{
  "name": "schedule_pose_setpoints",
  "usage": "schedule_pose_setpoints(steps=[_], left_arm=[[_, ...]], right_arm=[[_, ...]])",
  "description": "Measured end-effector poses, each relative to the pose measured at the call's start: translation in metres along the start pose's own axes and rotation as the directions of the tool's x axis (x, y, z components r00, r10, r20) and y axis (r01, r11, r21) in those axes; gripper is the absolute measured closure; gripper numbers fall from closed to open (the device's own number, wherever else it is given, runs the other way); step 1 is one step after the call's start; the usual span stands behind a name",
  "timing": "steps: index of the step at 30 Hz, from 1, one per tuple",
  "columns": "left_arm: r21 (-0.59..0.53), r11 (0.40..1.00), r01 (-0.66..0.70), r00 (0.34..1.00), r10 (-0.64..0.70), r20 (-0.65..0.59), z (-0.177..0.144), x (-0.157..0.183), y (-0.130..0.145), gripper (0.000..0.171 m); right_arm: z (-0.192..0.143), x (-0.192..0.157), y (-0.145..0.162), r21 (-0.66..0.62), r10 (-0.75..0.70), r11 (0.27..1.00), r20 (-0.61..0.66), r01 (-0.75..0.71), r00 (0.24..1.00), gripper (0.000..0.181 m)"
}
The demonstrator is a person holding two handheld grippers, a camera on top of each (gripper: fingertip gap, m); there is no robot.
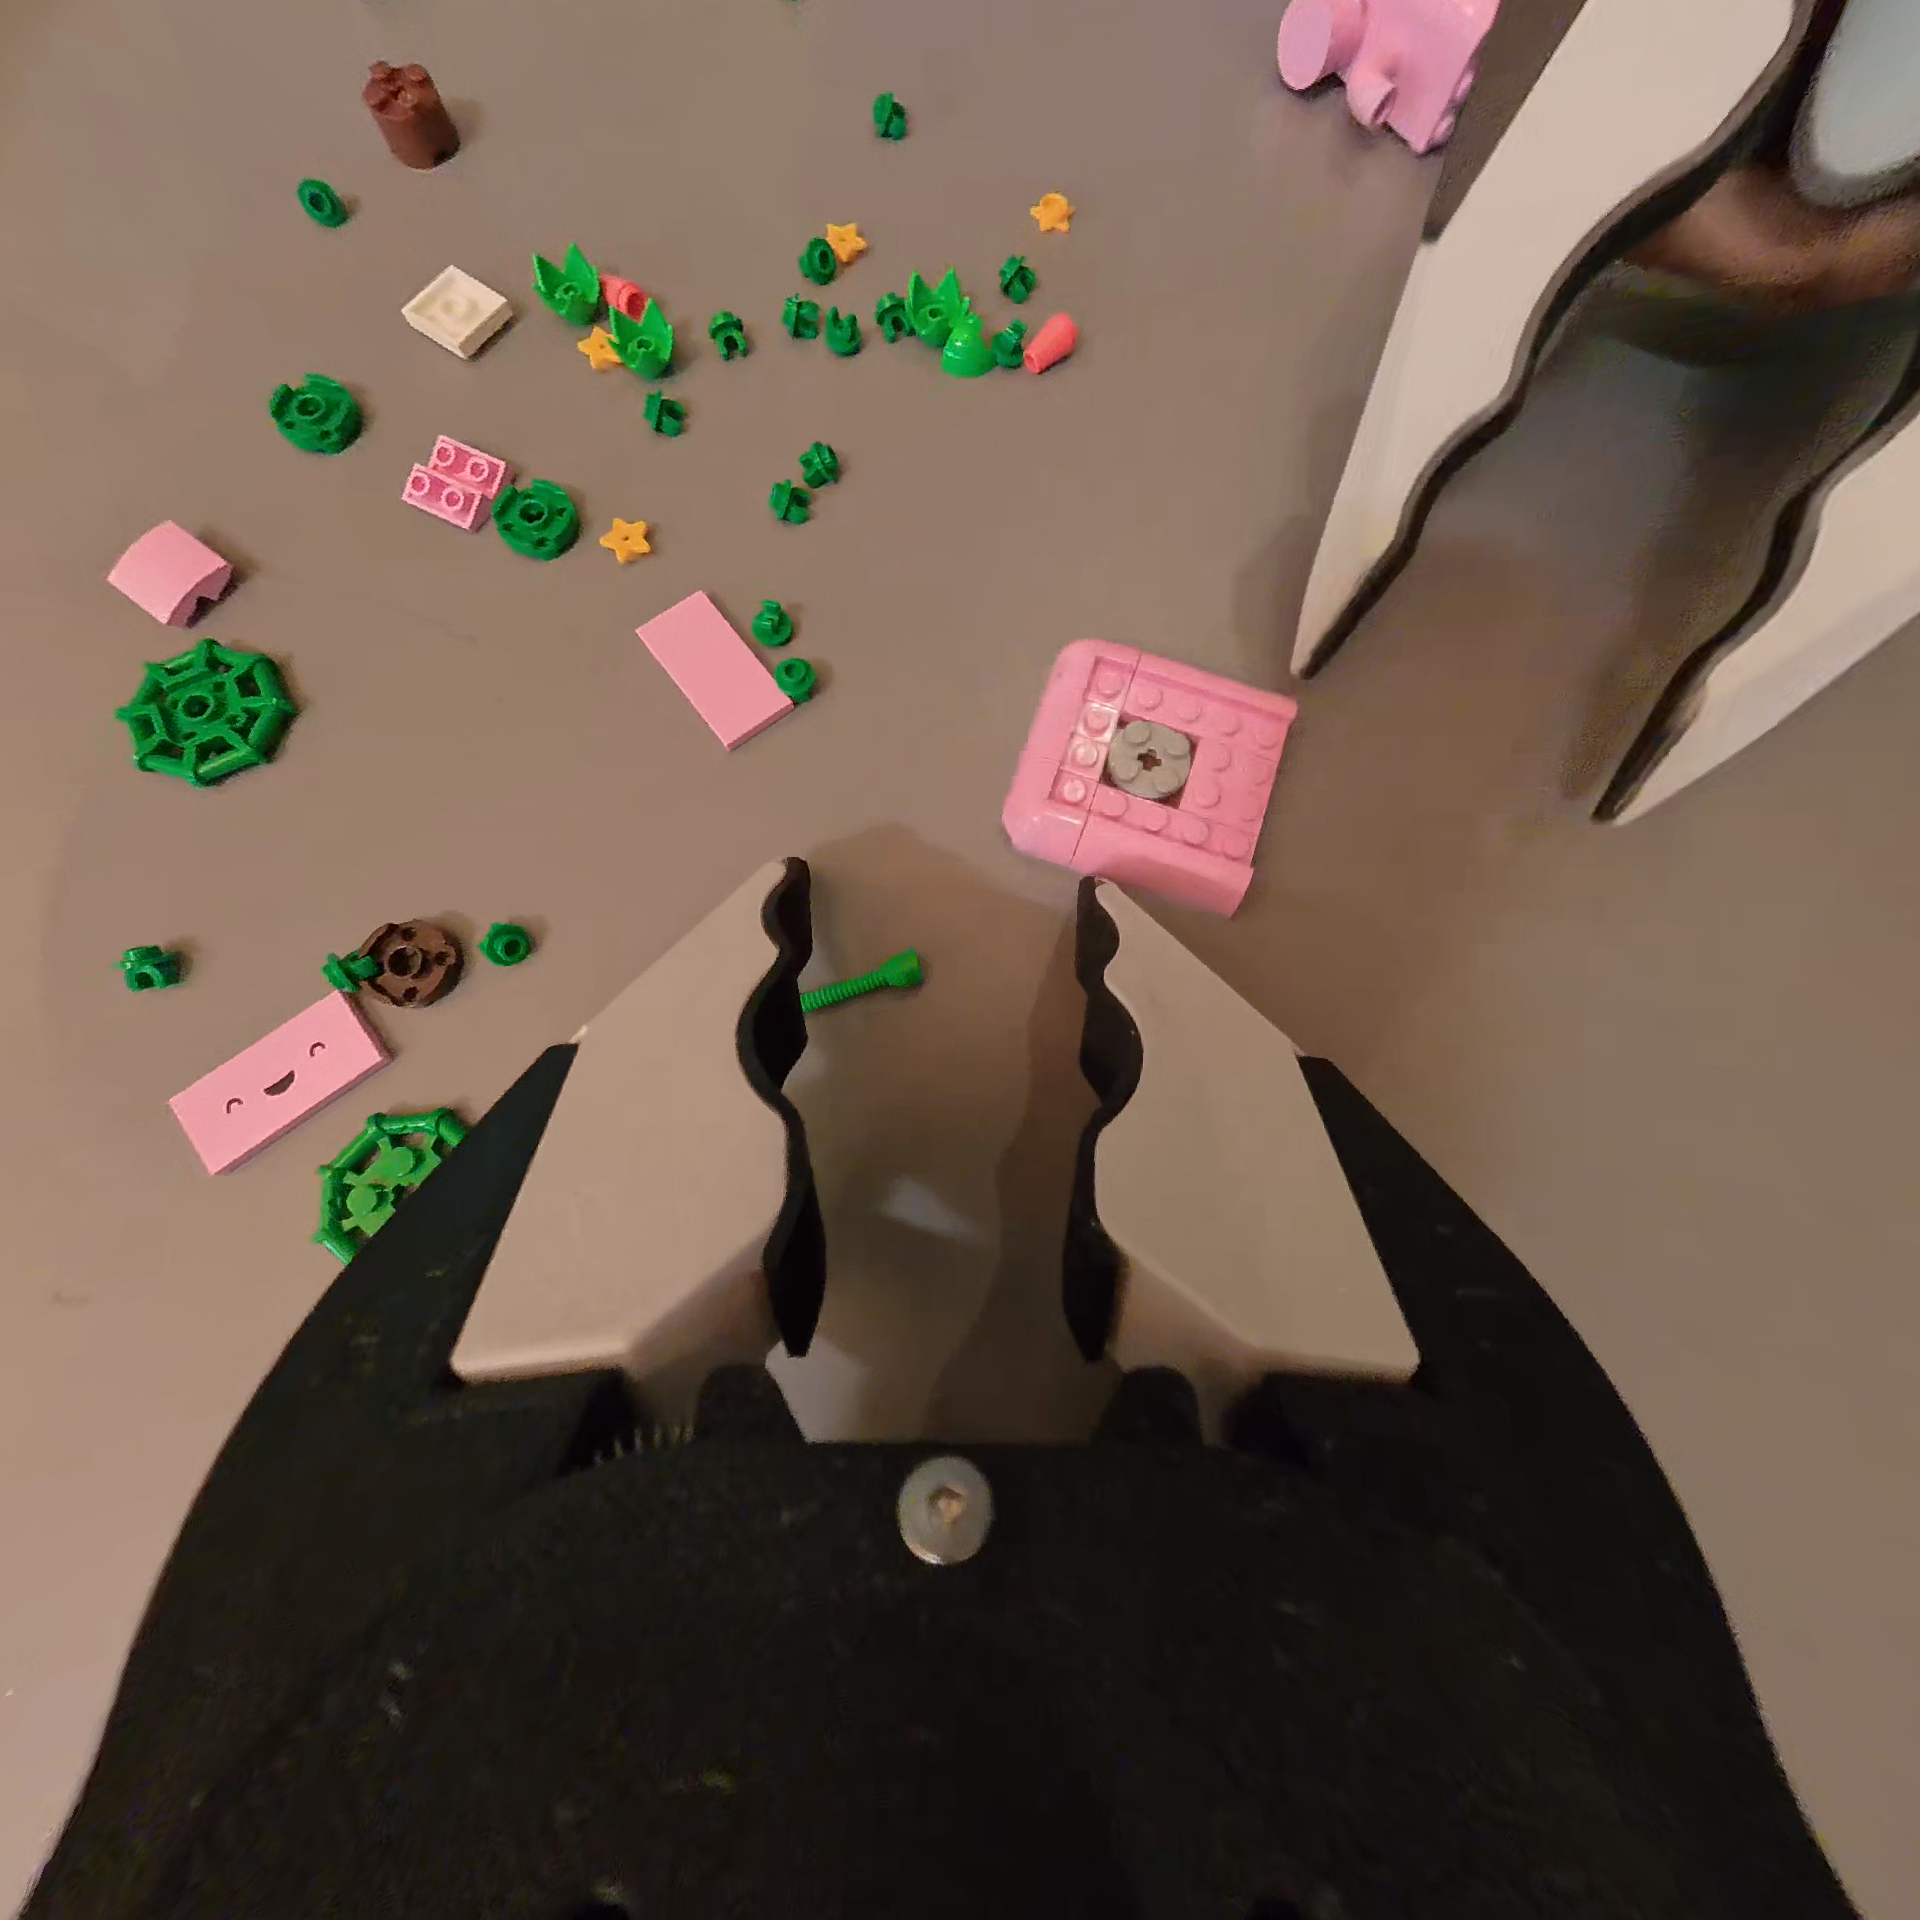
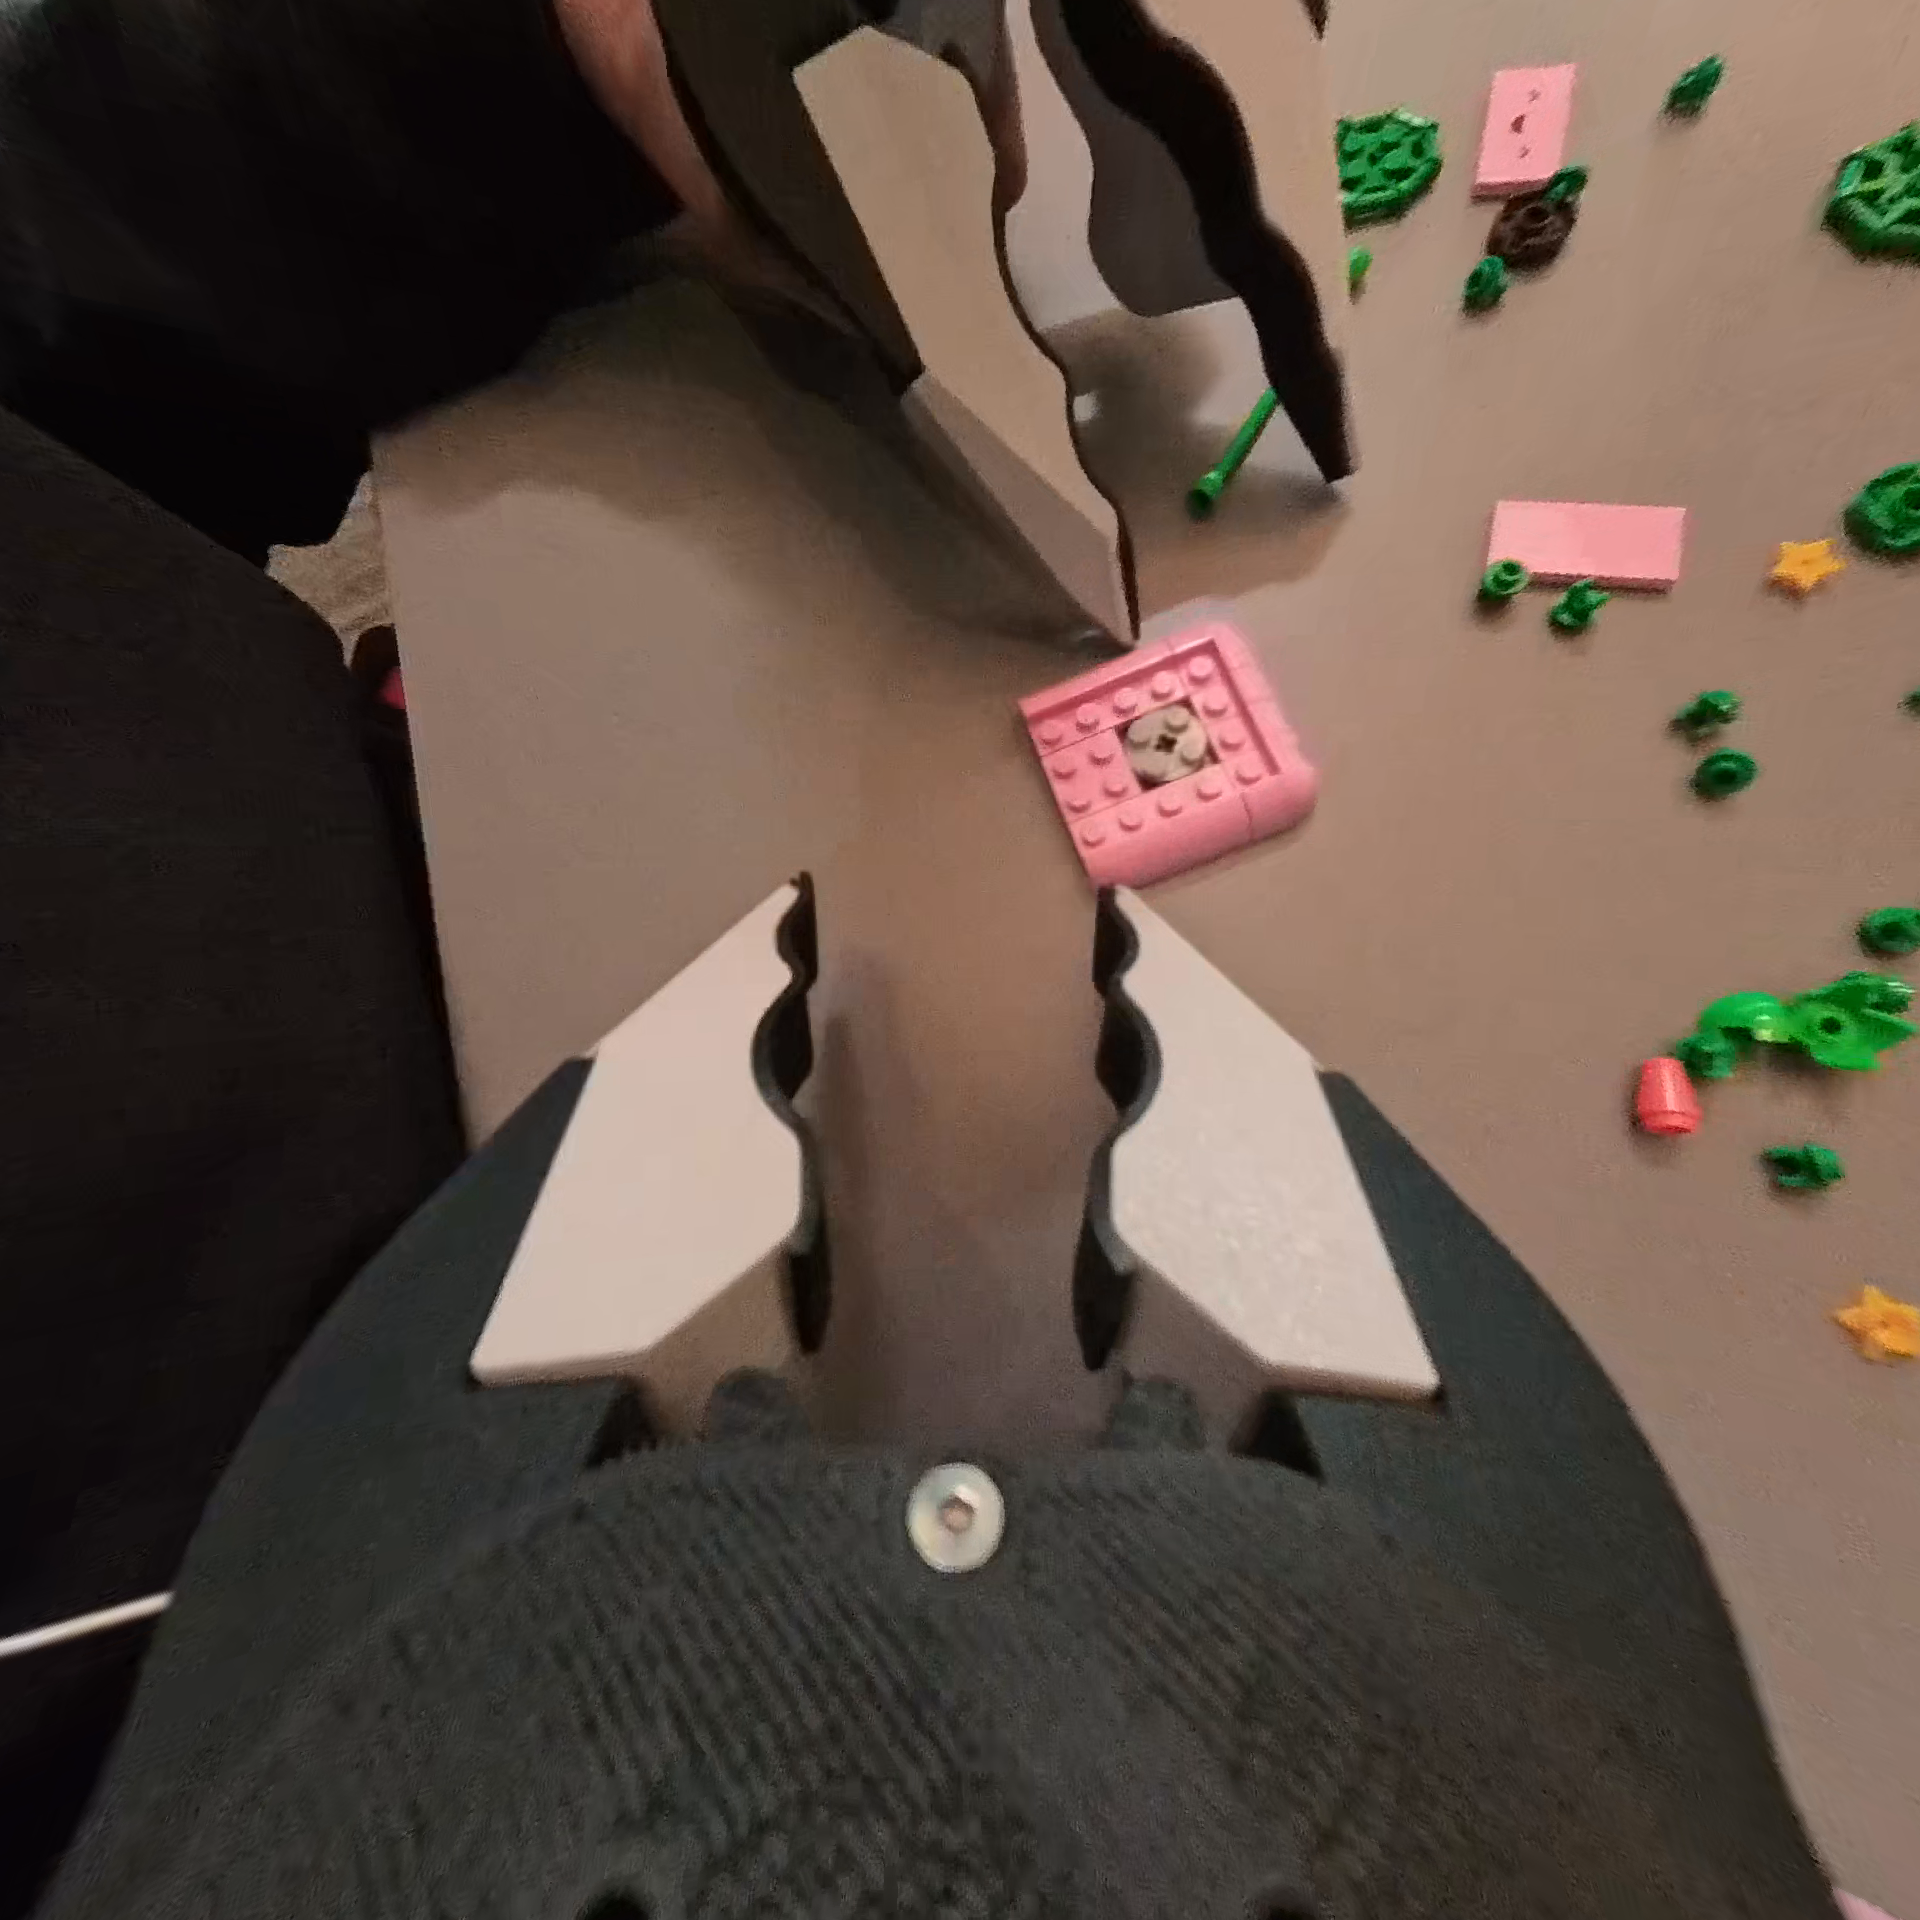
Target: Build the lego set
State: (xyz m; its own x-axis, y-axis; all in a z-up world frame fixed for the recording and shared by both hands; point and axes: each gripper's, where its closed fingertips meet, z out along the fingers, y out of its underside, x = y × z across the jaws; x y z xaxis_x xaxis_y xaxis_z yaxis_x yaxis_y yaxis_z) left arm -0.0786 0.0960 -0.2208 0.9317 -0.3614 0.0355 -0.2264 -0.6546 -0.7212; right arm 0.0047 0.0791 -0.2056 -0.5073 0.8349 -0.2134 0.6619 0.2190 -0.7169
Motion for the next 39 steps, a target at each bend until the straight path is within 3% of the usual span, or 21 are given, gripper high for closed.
schedule_pose_setpoints(steps=[6,10,12,14,17,20,22,27,32,39], left_arm=[[0.099,0.995,0.011,0.994,0.000,-0.109,-0.011,0.011,-0.011,0.126],[0.196,0.978,0.077,0.983,-0.042,-0.178,-0.024,0.010,-0.022,0.126],[0.224,0.971,0.085,0.984,-0.046,-0.175,-0.026,0.008,-0.025,0.126],[0.239,0.968,0.079,0.986,-0.041,-0.162,-0.028,0.007,-0.027,0.127],[0.239,0.967,0.082,0.988,-0.046,-0.149,-0.027,0.005,-0.027,0.128],[0.192,0.979,0.070,0.988,-0.041,-0.150,-0.021,0.007,-0.022,0.128],[0.149,0.988,0.050,0.990,-0.029,-0.140,-0.015,0.008,-0.018,0.128],[0.121,0.992,0.023,0.993,-0.009,-0.114,-0.012,0.009,-0.015,0.128],[0.134,0.990,0.045,0.992,-0.028,-0.125,-0.013,0.008,-0.017,0.128],[0.061,0.998,-0.013,0.997,0.018,-0.077,-0.004,0.009,-0.009,0.127]], right_arm=[[-0.041,0.048,-0.057,0.196,-0.124,0.966,-0.224,0.169,0.967,0.129],[-0.079,0.131,-0.095,0.251,-0.104,0.932,-0.509,0.263,0.854,0.136],[-0.089,0.164,-0.103,0.286,-0.036,0.933,-0.532,0.219,0.846,0.134],[-0.092,0.175,-0.109,0.368,0.037,0.916,-0.475,0.160,0.879,0.133],[-0.085,0.160,-0.105,0.419,0.050,0.899,-0.384,0.126,0.922,0.133],[-0.077,0.165,-0.087,0.323,0.020,0.932,-0.504,0.167,0.863,0.137],[-0.069,0.155,-0.087,0.299,-0.001,0.939,-0.494,0.171,0.870,0.138],[-0.044,0.108,-0.099,0.367,-0.001,0.923,-0.302,0.117,0.953,0.136],[-0.018,0.061,-0.102,0.367,-0.085,0.922,-0.115,0.122,0.990,0.137],[0.004,0.048,-0.088,0.299,-0.157,0.936,-0.114,0.185,0.981,0.138]])
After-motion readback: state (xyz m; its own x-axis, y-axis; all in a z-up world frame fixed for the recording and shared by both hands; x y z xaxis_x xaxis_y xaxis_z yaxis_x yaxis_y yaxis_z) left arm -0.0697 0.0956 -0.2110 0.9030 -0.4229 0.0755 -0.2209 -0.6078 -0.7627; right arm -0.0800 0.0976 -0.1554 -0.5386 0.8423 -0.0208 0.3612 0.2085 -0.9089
